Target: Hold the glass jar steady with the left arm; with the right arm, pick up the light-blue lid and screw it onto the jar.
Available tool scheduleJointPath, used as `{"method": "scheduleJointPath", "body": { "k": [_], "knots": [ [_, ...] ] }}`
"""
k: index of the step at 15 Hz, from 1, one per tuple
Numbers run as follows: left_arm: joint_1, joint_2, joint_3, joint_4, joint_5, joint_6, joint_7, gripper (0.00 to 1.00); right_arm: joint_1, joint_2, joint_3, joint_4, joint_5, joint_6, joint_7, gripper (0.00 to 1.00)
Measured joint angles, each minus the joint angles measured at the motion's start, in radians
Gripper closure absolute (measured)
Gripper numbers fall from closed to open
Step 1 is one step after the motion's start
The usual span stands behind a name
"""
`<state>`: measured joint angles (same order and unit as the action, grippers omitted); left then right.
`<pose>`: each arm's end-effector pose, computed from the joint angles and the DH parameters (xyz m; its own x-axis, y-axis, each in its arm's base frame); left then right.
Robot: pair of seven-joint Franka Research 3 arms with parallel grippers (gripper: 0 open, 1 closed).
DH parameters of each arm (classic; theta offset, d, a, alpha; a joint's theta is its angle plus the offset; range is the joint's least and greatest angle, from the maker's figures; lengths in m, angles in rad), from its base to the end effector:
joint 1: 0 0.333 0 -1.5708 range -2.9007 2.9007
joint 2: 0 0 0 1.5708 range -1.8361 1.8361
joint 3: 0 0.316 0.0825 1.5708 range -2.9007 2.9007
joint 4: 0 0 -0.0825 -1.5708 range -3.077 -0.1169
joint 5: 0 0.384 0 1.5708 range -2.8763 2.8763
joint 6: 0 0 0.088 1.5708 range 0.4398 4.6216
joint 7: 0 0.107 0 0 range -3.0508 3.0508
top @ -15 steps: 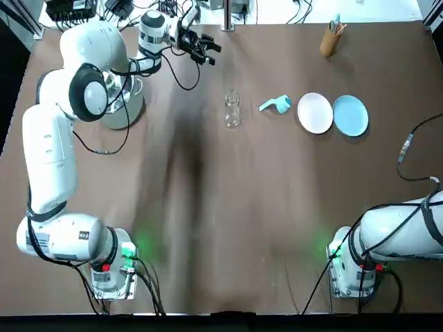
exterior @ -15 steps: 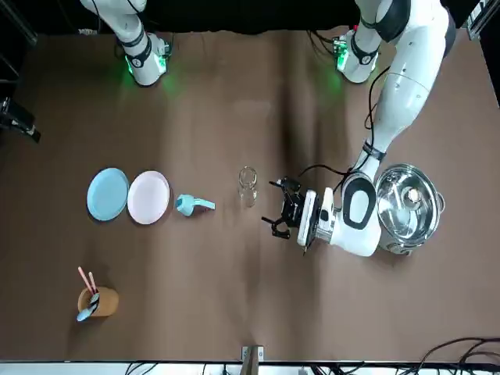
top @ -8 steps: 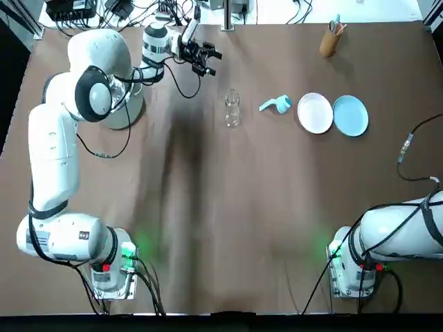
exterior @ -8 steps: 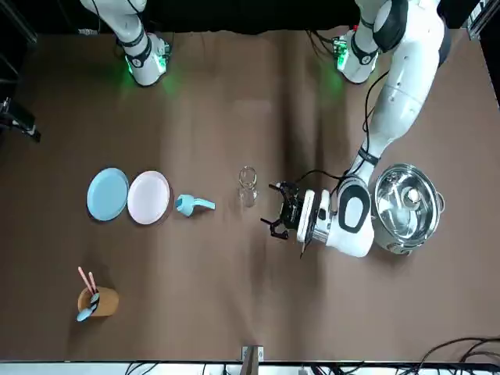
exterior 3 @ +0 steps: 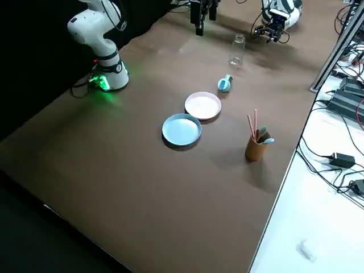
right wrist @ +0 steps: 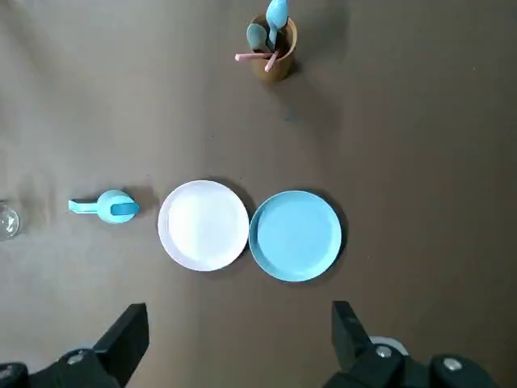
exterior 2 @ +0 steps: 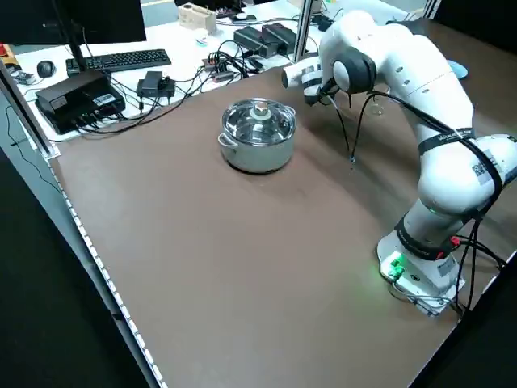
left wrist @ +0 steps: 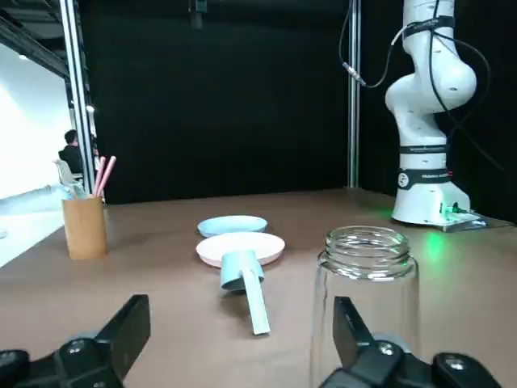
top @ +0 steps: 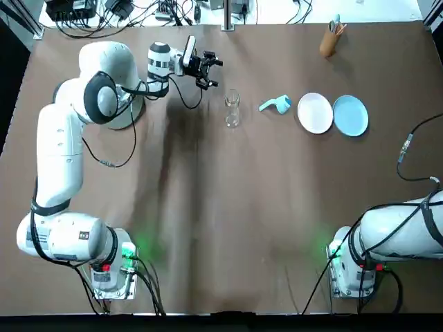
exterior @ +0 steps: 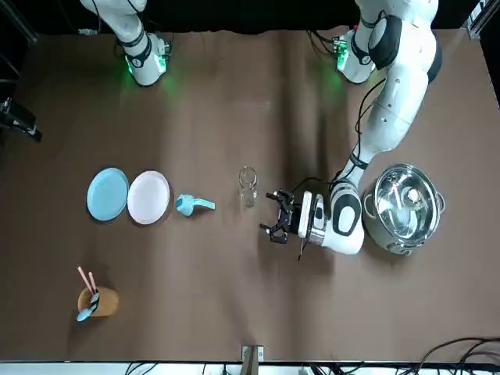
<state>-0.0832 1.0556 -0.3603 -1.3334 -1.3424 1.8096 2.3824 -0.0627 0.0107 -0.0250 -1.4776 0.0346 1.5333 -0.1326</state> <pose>0.6442 -0.3238 0.1547 -0.0510 -0.0041 0.9987 -0.9660 0.2540 -0.0483 0.5527 -0.0447 0.6591 0.9977 0.0462 0.0491 0.0476 -0.9985 -0.0280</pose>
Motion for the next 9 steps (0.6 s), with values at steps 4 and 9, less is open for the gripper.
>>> {"method": "scheduleJointPath", "body": {
  "k": [4, 9],
  "knots": [
    [-0.006, 0.013, 0.0, 0.0, -0.036, 0.006, 0.012, 0.0, 0.0, 0.0, 0.001, 0.0, 0.0, 0.002, 0.0, 0.0],
    [-0.006, 0.019, 0.0, -0.001, -0.036, 0.018, 0.012, 0.0, 0.001, 0.0, 0.001, 0.002, 0.0, 0.004, 0.0, 0.0]
  ]
}}
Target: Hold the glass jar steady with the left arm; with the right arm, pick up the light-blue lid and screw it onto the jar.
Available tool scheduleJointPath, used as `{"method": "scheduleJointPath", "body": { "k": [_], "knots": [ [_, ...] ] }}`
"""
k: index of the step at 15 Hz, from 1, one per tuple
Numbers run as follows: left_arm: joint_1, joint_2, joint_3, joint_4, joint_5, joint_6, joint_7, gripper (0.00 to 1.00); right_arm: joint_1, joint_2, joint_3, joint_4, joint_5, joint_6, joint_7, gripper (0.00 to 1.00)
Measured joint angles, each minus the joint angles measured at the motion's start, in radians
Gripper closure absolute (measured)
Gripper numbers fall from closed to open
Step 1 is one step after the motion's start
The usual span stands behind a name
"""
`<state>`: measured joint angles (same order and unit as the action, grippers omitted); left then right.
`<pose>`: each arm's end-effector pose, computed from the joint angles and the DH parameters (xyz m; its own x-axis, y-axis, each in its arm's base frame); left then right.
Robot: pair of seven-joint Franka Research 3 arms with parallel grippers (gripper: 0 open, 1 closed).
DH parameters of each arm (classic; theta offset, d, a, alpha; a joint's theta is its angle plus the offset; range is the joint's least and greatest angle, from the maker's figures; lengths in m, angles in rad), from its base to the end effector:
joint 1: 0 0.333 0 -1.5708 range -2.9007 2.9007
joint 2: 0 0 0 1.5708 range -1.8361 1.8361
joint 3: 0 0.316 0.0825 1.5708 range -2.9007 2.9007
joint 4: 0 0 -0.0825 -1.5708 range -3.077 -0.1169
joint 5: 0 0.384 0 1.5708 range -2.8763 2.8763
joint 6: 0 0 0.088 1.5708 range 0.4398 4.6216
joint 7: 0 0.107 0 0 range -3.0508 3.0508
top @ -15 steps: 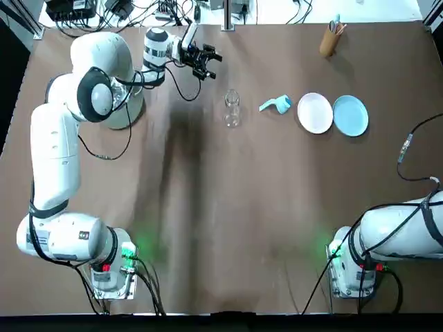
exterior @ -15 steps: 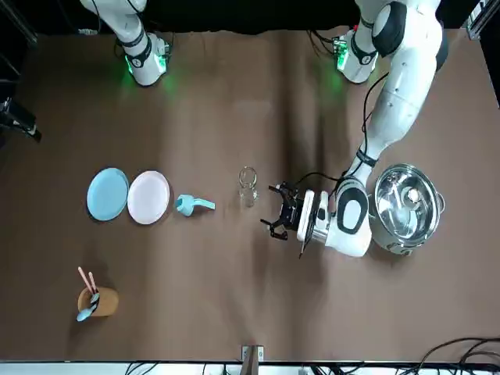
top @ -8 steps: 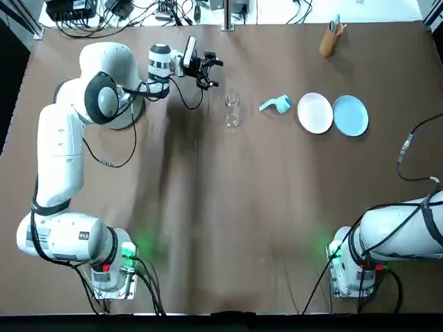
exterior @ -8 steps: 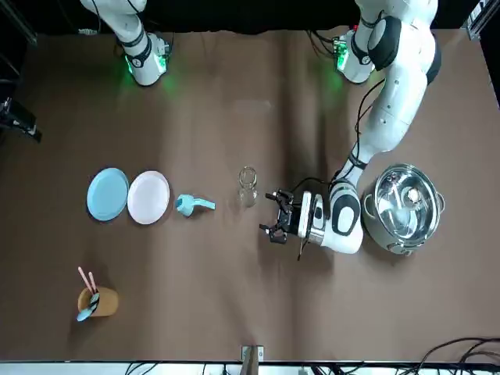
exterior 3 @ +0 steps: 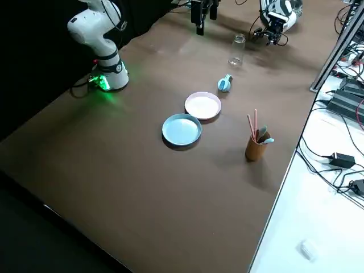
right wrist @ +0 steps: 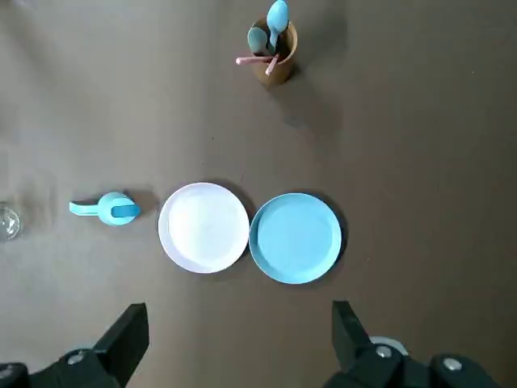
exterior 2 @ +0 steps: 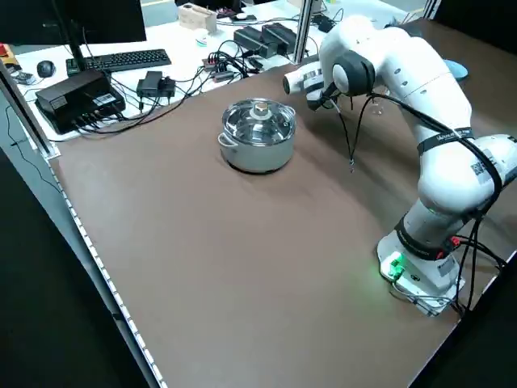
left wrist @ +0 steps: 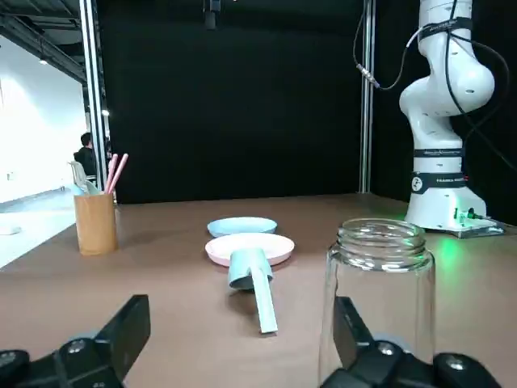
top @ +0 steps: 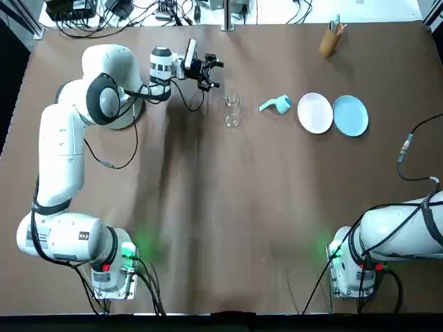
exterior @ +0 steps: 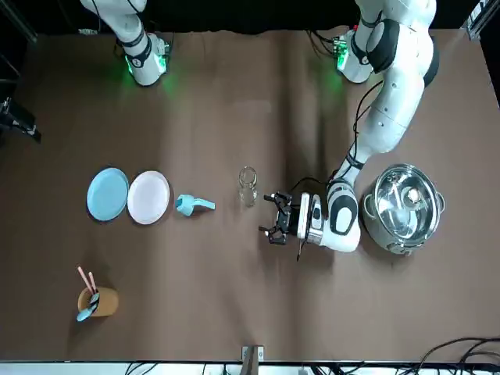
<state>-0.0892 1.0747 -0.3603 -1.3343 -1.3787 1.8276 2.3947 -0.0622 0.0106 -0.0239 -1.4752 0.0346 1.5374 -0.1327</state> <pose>0.6422 -0.3267 0.1424 -0.0318 0.0057 0.9995 -0.9742 0.2233 -0.0323 0.5531 -0.0438 0.6607 0.9973 0.0478 0.0557 0.0494 -0.9984 -0.0271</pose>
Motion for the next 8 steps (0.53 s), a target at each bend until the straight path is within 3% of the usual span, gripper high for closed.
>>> {"method": "scheduleJointPath", "body": {
  "k": [8],
  "knots": [
    [-0.019, 0.066, 0.001, -0.004, 0.0, 0.028, 0.001, 0.0, 0.0, 0.0, 0.0, 0.0, 0.0, 0.0, 0.0, 0.0]
  ]
}}
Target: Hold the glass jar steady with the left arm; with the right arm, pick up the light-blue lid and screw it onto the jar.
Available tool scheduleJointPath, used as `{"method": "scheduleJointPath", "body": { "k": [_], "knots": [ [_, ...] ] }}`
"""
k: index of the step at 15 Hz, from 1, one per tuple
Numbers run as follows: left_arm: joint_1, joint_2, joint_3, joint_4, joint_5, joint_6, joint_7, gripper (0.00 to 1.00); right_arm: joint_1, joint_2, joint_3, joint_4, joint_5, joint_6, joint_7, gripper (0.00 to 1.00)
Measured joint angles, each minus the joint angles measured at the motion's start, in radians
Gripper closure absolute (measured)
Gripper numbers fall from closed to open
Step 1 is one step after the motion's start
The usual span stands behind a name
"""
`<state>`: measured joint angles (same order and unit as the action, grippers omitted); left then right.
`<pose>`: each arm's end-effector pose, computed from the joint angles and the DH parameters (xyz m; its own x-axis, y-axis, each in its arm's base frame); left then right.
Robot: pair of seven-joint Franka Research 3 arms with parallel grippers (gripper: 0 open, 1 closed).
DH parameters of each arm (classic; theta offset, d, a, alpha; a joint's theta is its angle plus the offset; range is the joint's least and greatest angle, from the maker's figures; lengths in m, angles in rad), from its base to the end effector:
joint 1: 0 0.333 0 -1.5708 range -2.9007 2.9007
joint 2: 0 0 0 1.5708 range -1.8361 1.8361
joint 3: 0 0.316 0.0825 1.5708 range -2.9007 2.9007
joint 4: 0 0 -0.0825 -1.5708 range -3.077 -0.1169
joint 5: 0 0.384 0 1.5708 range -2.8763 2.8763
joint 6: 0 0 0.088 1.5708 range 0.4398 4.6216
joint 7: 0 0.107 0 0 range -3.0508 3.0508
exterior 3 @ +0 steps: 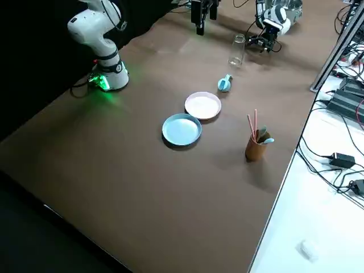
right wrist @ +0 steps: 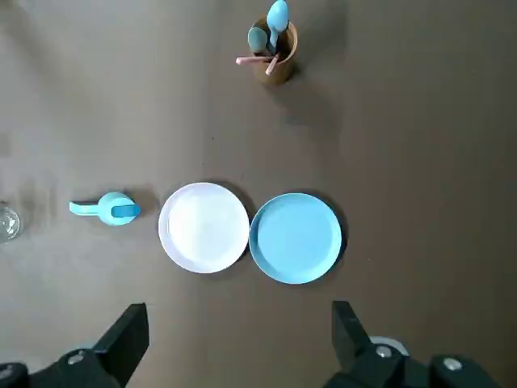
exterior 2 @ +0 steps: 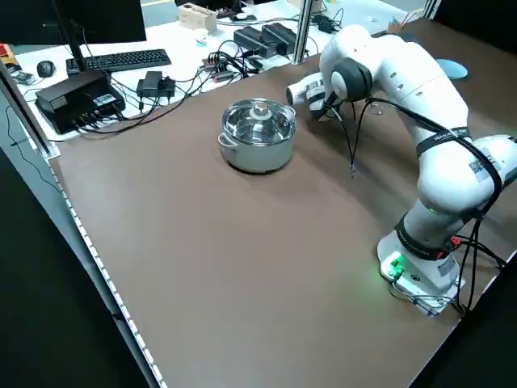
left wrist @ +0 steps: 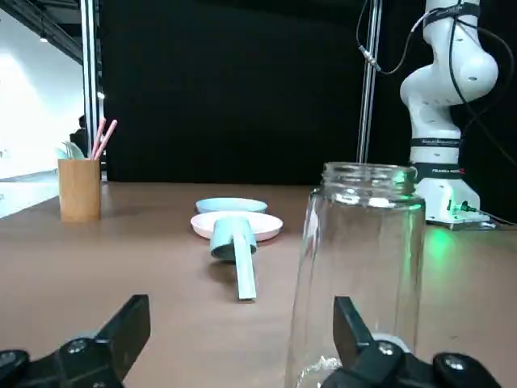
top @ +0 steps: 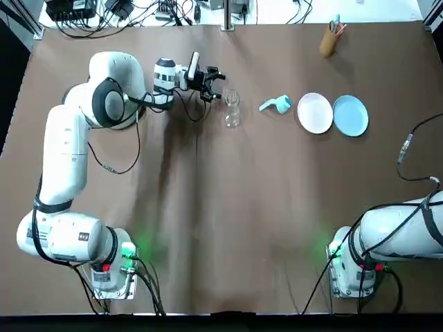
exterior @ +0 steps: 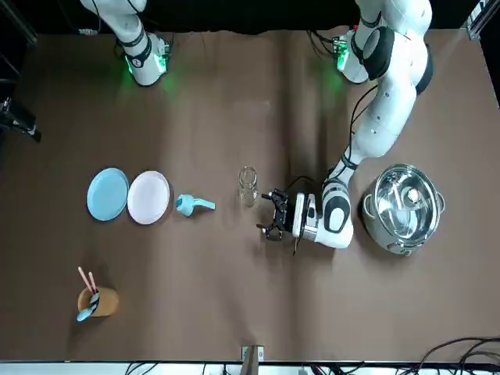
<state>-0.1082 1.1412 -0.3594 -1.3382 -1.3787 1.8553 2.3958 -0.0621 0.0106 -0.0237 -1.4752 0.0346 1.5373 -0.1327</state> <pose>0.6230 -0.3351 0.0946 0.0320 -0.0222 0.9992 -0.9739 0.2242 0.0362 0.5531 -0.0437 0.6606 0.9973 0.0481 0.0556 0.0497 -0.9984 -0.0271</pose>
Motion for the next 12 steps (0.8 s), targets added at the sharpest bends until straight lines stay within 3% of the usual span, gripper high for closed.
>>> {"method": "scheduleJointPath", "body": {
  "k": [12],
  "knots": [
    [-0.022, 0.026, 0.001, 0.002, 0.001, 0.063, 0.066, 0.0, 0.006, 0.022, 0.003, -0.006, 0.001, -0.005, 0.0, 0.0]
  ]
}}
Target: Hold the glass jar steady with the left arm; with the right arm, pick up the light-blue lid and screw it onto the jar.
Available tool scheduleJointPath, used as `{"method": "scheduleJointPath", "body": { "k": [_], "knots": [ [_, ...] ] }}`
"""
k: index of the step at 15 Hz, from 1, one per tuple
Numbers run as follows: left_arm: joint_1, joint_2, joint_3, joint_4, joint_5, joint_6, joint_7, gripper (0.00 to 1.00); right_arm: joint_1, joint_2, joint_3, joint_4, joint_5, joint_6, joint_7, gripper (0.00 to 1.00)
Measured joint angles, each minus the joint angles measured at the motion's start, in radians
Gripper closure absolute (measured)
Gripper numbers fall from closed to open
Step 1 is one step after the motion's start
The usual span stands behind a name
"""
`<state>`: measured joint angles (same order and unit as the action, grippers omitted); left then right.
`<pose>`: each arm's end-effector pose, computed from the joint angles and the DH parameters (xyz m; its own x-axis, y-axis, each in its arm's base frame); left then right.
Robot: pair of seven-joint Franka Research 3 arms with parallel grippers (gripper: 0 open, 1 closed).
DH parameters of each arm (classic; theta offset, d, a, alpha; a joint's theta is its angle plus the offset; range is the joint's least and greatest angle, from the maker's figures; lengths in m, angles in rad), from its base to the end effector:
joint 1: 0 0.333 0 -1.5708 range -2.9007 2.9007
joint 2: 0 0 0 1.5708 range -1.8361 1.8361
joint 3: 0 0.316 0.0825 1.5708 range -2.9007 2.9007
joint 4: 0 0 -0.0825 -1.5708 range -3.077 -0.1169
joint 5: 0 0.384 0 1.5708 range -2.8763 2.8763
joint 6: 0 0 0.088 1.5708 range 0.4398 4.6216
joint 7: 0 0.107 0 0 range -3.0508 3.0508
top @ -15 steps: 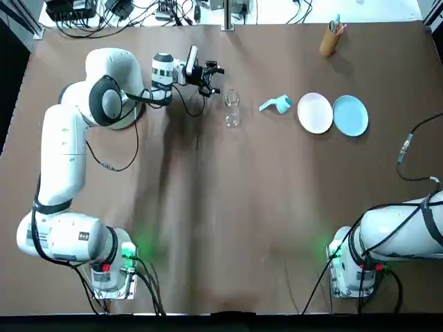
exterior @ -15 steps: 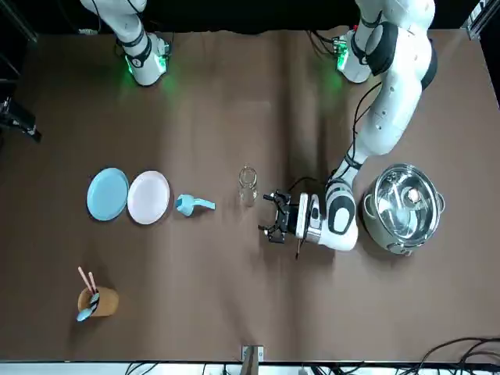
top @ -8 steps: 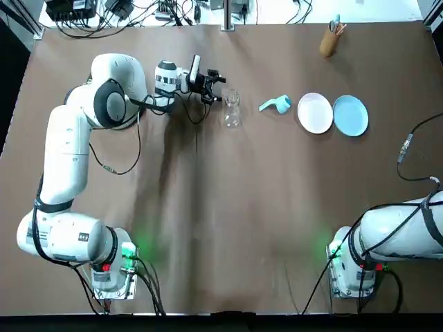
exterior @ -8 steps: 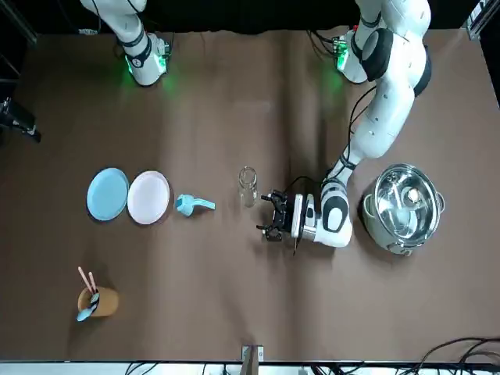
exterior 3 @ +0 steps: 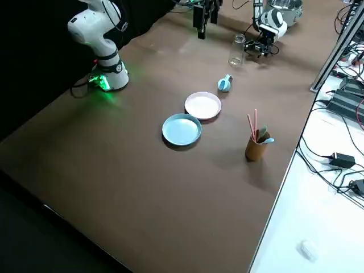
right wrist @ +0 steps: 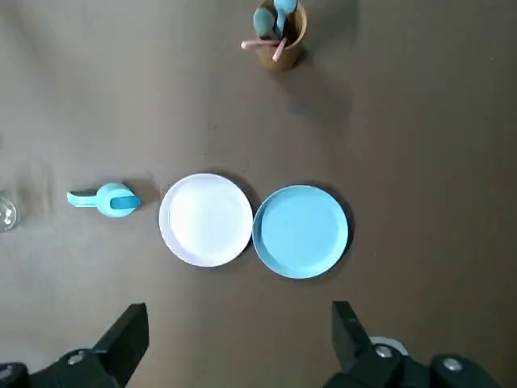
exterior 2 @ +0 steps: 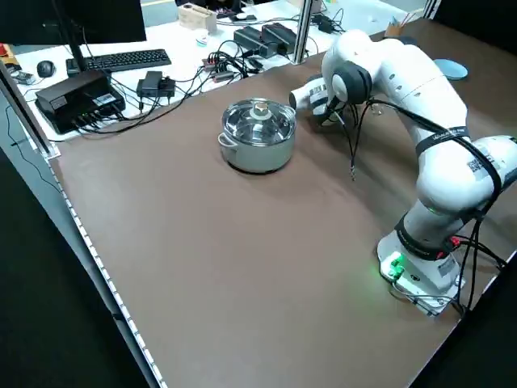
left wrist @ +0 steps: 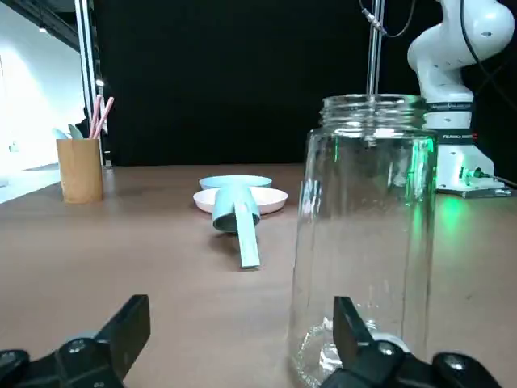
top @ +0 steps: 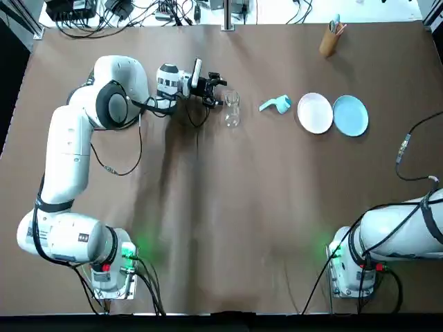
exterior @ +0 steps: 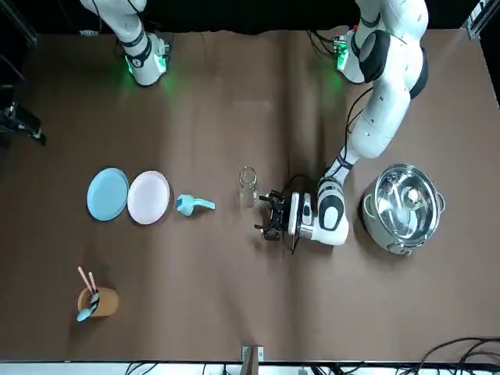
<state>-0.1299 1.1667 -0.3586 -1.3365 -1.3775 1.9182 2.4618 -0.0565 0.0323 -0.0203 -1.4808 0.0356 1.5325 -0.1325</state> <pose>0.6155 -0.3426 0.0733 -0.0204 -0.0585 0.9981 -0.9781 0.2079 -0.0078 0.5600 -0.0389 0.6455 0.9981 0.0570 0.0239 0.0577 -0.9978 -0.0320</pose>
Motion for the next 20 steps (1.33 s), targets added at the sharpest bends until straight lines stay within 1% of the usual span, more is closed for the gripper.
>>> {"method": "scheduleJointPath", "body": {
  "k": [2, 3, 6, 7, 11, 13, 15, 17, 20],
  "knots": [
    [0.0, 0.0, 0.0, 0.0, 0.004, 0.0, 0.019, 0.0, 0.0, 0.022, 0.001, -0.014, 0.007, 0.003, 0.0, 0.0],
    [0.0, 0.0, 0.0, 0.0, 0.008, 0.0, 0.029, 0.0, -0.001, 0.036, 0.001, -0.021, 0.028, 0.01, 0.0, 0.0],
    [-0.001, 0.001, 0.0, 0.0, 0.018, 0.0, 0.066, 0.0, -0.007, 0.061, -0.003, -0.055, 0.123, 0.024, 0.0, 0.0],
    [-0.002, 0.001, 0.0, -0.003, 0.026, -0.001, 0.074, 0.0, -0.007, 0.064, -0.003, -0.112, 0.162, 0.08, 0.0, 0.0],
    [-0.014, 0.003, 0.0, -0.026, 0.035, -0.002, 0.08, 0.0, 0.001, 0.069, 0.0, -0.27, 0.267, 0.272, -0.001, 0.0],
    [-0.022, 0.003, 0.0, -0.028, 0.035, -0.002, 0.08, 0.0, 0.026, 0.071, 0.002, -0.327, 0.318, 0.324, 0.0, 0.0],
    [-0.031, 0.003, -0.002, -0.028, 0.035, -0.003, 0.08, 0.0, 0.043, 0.074, 0.004, -0.355, 0.355, 0.339, 0.001, 0.0],
    [-0.046, 0.003, -0.002, -0.028, 0.035, -0.004, 0.083, 0.0, 0.056, 0.085, 0.004, -0.368, 0.374, 0.341, 0.001, 0.0],
    [-0.064, 0.003, -0.003, -0.028, 0.035, -0.004, 0.112, 0.0, 0.094, 0.133, 0.005, -0.376, 0.412, 0.369, 0.001, 0.0]
  ]
}}
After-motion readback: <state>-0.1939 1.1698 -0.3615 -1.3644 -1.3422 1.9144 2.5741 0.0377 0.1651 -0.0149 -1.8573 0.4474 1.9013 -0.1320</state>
